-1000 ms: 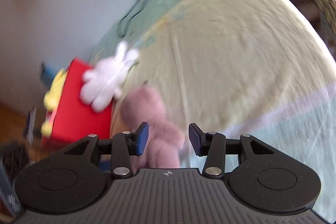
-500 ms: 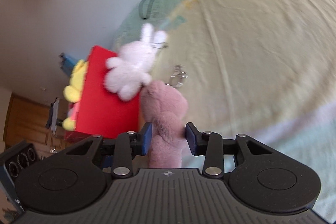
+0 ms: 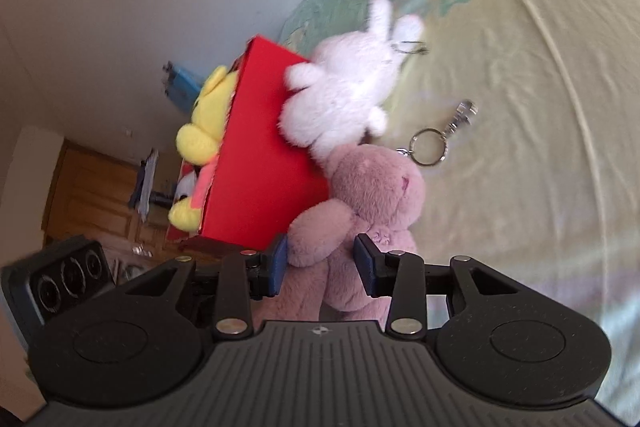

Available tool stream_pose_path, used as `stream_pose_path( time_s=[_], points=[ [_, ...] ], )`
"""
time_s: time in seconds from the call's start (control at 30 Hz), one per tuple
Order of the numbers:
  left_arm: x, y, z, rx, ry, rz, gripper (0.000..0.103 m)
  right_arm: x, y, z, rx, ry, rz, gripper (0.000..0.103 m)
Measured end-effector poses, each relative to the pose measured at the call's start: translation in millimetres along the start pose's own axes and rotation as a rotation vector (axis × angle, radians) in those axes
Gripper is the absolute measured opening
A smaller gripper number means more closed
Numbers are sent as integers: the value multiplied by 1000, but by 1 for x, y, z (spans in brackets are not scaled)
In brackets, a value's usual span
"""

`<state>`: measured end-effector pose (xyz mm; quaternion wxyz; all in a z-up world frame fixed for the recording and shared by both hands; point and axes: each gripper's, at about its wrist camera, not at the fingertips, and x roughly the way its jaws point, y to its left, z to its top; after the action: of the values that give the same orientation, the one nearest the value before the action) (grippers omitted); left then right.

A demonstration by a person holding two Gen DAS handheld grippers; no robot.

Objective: Organize objects
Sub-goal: 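Lift the pink teddy bear off the bed with the right gripper, then carry the pink teddy bear with the right gripper over the red box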

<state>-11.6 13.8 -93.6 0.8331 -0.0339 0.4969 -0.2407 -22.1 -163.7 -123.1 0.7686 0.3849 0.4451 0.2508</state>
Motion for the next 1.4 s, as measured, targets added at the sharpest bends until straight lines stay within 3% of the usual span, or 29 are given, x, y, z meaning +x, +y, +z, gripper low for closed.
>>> stream_pose_path(
  time_s=[0.17, 0.27, 0.4, 0.57, 0.77, 0.87, 0.97, 1.17, 1.3, 1.4],
  points=[
    [6, 13, 1, -28, 30, 25, 87, 9, 13, 0, -94, 38, 4, 41],
    [9, 20, 0, -37, 49, 36, 82, 2, 8, 1, -72, 26, 27, 40],
    [10, 24, -2, -34, 58, 48, 81, -8, -9, 9, -20, -21, -49, 40],
    [11, 22, -1, 18, 67, 92, 80, 6, -26, 9, 3, 9, -101, 40],
    [13, 20, -7, 75, 96, 139, 81, 29, -24, 5, -18, 45, -58, 42],
    [17, 17, -12, 101, 95, 163, 81, 40, -26, 8, 2, 72, -24, 56],
    [23, 17, -16, 117, 100, 191, 84, 49, -28, 8, 35, 88, -14, 56],
    [26, 11, -24, 130, 110, 179, 84, 38, -26, 2, 28, 102, -18, 49],
    [29, 0, -30, 131, 132, 133, 84, 22, -22, -13, -15, 136, -14, 46],
    [30, -13, -35, 156, 138, 110, 82, 6, -17, -23, -71, 113, -63, 46]
  ],
)
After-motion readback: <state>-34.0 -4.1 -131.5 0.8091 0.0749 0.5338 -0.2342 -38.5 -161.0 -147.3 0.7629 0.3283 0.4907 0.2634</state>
